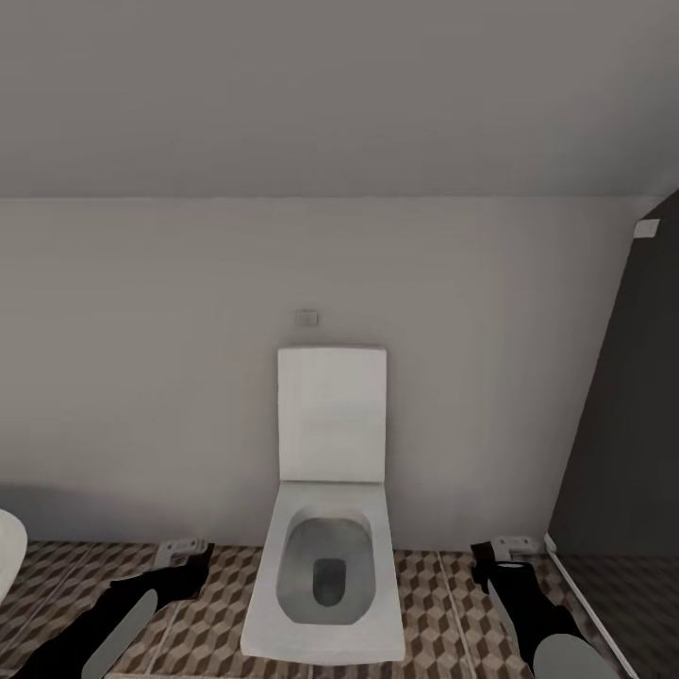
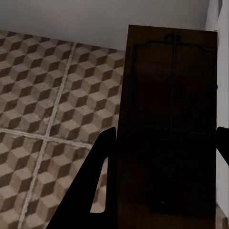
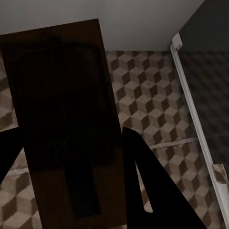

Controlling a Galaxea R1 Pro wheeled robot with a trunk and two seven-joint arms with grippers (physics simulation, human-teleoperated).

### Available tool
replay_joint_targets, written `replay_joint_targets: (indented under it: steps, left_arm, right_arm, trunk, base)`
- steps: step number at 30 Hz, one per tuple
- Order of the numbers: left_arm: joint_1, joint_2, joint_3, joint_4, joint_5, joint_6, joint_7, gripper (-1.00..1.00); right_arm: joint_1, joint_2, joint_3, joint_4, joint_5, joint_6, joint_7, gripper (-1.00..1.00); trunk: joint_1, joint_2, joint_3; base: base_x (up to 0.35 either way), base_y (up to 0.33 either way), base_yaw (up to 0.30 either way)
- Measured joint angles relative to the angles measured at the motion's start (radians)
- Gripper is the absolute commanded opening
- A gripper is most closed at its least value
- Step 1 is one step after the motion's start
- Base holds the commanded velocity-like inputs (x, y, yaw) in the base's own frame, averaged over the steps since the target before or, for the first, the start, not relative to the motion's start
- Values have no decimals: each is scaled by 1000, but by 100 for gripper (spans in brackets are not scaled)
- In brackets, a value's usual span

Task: Take the four mousetraps from the cabinet in the bathroom and place them on the bathroom floor. Make sure all four end up on the same floor surface, and ensure that at least two of them are either under or directly next to the same bathroom sink.

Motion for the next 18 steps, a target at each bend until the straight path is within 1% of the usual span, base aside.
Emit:
replay_joint_targets:
  steps: [12,18]
  left_arm:
    - [0,4,1,1,0,0,1,-100]
    - [0,2,0,0,-1,-1,6,-100]
  right_arm:
    - [0,0,-1,0,0,-2,0,-100]
    - [0,0,-1,0,-1,-3,0,-100]
  trunk:
    - [46,-84,-38]
    - [69,-126,-56]
  base:
    - [0,0,0]
    - [0,0,0]
